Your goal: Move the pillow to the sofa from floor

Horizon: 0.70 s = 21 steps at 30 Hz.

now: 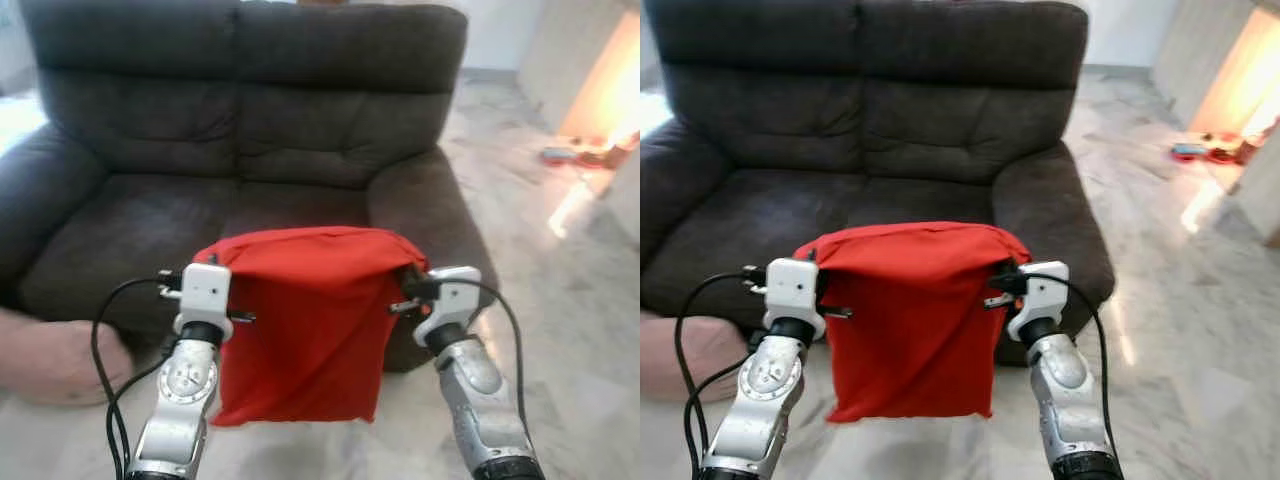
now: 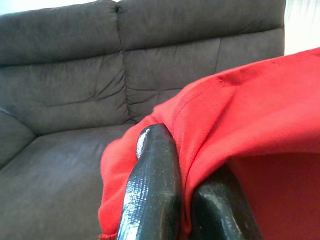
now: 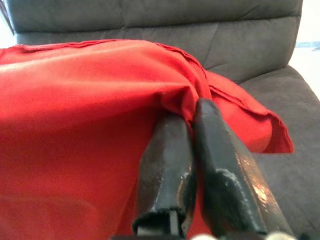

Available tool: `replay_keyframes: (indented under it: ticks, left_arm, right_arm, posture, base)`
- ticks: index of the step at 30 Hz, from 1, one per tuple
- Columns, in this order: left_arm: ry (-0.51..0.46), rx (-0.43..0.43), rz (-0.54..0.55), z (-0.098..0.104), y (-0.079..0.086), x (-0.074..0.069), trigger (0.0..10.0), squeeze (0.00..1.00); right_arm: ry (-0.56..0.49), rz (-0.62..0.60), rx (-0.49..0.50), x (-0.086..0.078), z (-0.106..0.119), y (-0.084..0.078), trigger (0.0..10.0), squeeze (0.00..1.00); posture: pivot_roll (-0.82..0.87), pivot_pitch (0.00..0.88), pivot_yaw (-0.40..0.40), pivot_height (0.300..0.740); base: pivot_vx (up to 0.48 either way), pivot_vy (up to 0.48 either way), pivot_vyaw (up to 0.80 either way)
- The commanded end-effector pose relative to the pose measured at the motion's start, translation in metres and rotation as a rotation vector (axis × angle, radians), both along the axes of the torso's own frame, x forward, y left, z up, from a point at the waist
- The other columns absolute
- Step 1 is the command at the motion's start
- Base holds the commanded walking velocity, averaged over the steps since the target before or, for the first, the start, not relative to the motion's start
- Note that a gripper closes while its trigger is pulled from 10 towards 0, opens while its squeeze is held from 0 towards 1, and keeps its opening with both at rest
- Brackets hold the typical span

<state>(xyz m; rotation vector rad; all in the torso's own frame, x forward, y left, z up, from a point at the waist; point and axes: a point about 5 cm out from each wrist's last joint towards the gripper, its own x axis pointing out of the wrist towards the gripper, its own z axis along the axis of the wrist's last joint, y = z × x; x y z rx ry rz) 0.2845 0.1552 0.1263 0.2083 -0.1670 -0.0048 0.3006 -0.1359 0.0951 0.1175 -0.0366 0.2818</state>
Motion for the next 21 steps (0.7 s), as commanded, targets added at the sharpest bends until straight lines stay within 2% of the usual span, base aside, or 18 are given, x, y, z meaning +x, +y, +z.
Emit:
replay_keyframes:
  ticks: [1,9,13,15,18,21]
  left_arm:
    - [-0.073,-0.002,0.025,0.013,0.008,-0.001,10.0,0.0]
    - [-0.083,0.001,0.033,0.017,0.01,-0.001,10.0,0.0]
    - [-0.1,0.008,0.038,0.022,0.011,-0.001,10.0,0.0]
    - [-0.126,0.017,0.044,0.03,0.013,0.0,10.0,0.0]
    - [-0.158,0.035,0.036,0.039,0.012,-0.001,10.0,0.0]
    - [-0.211,0.059,0.032,0.054,0.01,-0.001,10.0,0.0]
  right_arm:
    - [-0.117,0.012,0.02,0.006,0.025,0.006,10.0,0.0]
    - [-0.126,0.021,0.013,0.006,0.027,0.007,10.0,0.0]
    - [-0.17,0.041,0.003,0.006,0.037,0.009,10.0,0.0]
    - [-0.219,0.072,-0.013,0.005,0.046,0.012,10.0,0.0]
    - [-0.235,0.074,-0.001,0.006,0.051,0.013,10.0,0.0]
    - [-0.26,0.06,0.037,0.009,0.063,0.014,10.0,0.0]
  posture:
    - [0.09,0.024,-0.039,0.74]
    - [0.09,0.027,-0.039,0.74]
    - [0.09,0.028,-0.039,0.74]
    - [0.09,0.028,-0.04,0.74]
    - [0.09,0.027,-0.04,0.74]
    - [0.09,0.024,-0.04,0.74]
  base:
    - [0.274,0.0,0.0]
    - [0.276,0.0,0.0]
    - [0.277,0.0,0.0]
    - [0.277,0.0,0.74]
    - [0.277,0.0,0.76]
    - [0.282,0.0,0.0]
